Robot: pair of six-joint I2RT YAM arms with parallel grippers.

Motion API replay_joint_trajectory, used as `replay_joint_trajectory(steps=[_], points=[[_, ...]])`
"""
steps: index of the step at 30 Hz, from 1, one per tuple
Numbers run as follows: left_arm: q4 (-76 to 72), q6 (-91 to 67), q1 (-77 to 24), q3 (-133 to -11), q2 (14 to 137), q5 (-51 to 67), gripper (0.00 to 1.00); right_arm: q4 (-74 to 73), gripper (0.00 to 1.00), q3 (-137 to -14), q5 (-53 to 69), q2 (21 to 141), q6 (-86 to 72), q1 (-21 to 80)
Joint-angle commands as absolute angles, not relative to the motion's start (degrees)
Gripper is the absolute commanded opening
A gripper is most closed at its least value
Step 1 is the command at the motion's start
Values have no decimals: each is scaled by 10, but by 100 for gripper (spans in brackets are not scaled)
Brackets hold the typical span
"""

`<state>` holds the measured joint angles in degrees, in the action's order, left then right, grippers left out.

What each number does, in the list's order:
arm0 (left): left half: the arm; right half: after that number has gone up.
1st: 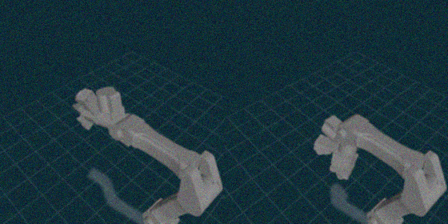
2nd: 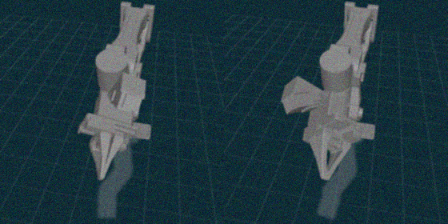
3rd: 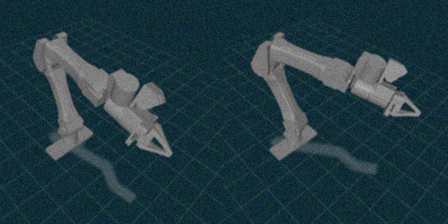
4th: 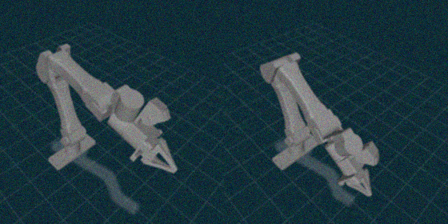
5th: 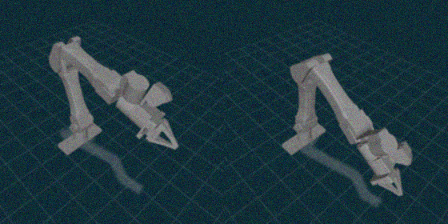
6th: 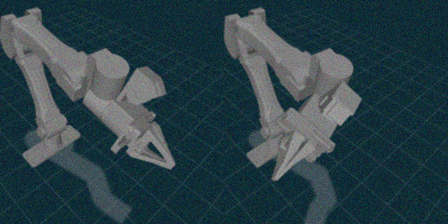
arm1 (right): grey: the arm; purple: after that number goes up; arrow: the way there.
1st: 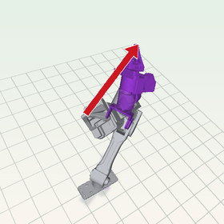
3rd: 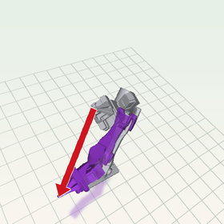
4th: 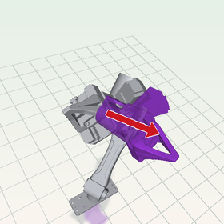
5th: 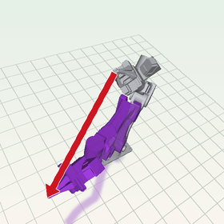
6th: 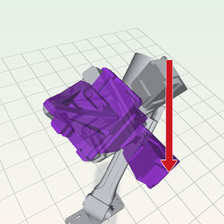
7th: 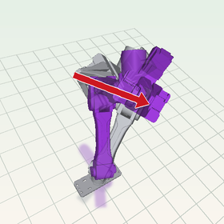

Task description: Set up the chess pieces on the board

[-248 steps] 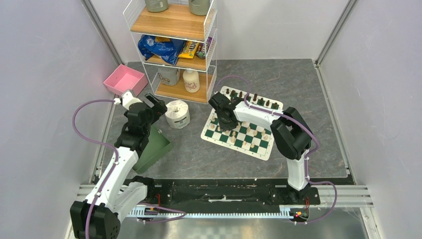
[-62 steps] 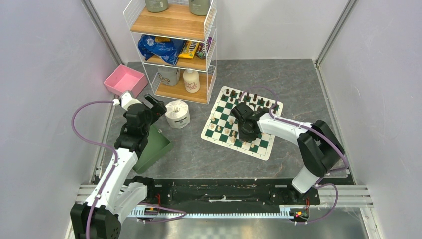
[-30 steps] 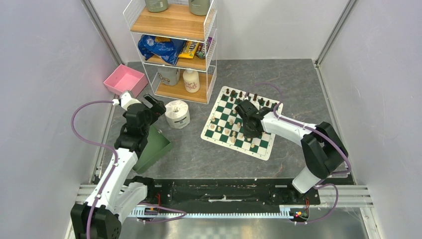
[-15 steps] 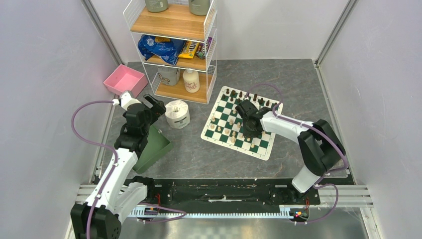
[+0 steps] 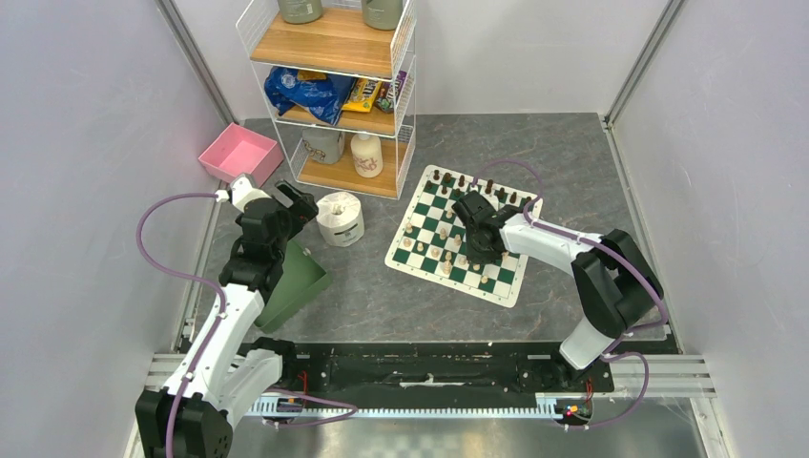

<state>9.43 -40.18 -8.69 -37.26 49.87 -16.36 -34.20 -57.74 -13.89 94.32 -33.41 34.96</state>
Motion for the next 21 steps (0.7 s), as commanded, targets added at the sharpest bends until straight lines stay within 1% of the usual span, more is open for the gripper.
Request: replay_joint_trajectory(steps=[1,6,11,16,21], points=[[86,-398,-81,-370,491,-162,100,-332,23,-573,-152,931,-342,344],[86,-397,-81,-370,489,-163,100,-325,23,-569,-145,941,-344,344],[86,-398,-81,-370,491,-162,100,-324,25,-569,-140,950,-343,344],[84,-399,-81,-370,491,-161,100,-327,33,-568,-135,936,-338,344],[81,-400,-80,-372,494,-158,100,-336,44,-567,-138,910,-335,343]])
